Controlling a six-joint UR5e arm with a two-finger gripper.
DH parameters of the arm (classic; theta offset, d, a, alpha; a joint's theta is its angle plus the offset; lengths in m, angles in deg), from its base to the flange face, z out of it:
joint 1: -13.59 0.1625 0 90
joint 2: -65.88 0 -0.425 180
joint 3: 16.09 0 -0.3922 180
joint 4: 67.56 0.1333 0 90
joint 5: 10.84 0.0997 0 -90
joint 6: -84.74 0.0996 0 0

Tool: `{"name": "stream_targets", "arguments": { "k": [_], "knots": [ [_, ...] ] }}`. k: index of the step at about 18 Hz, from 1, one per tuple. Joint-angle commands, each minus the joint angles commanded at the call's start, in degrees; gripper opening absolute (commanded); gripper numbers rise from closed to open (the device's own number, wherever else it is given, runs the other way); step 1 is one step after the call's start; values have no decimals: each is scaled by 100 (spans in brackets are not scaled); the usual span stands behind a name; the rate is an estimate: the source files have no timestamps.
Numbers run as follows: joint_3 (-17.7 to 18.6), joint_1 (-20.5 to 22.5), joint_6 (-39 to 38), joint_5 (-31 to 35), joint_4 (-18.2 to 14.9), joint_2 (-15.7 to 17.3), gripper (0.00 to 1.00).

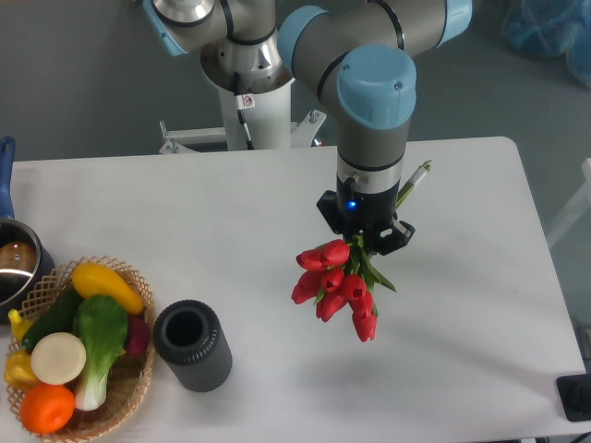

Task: Insert the flowers into the vase
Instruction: 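Carry the red tulip bunch in the gripper toward the black vase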

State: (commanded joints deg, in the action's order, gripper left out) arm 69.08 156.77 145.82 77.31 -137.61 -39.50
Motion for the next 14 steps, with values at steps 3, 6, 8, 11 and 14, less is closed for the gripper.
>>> {"name": "stream_targets", "arguments": {
  "k": [3, 6, 8, 11, 14],
  "knots": [
    [-9, -18, 0, -122, 9, 0, 0],
    [-9, -18, -53, -386, 9, 114, 0],
    [-9, -44, -123, -509, 26, 149, 0],
    [-52, -53, -526, -878, 245, 220, 0],
    [-53, -53, -887, -1518, 815, 246, 0]
  ]
}}
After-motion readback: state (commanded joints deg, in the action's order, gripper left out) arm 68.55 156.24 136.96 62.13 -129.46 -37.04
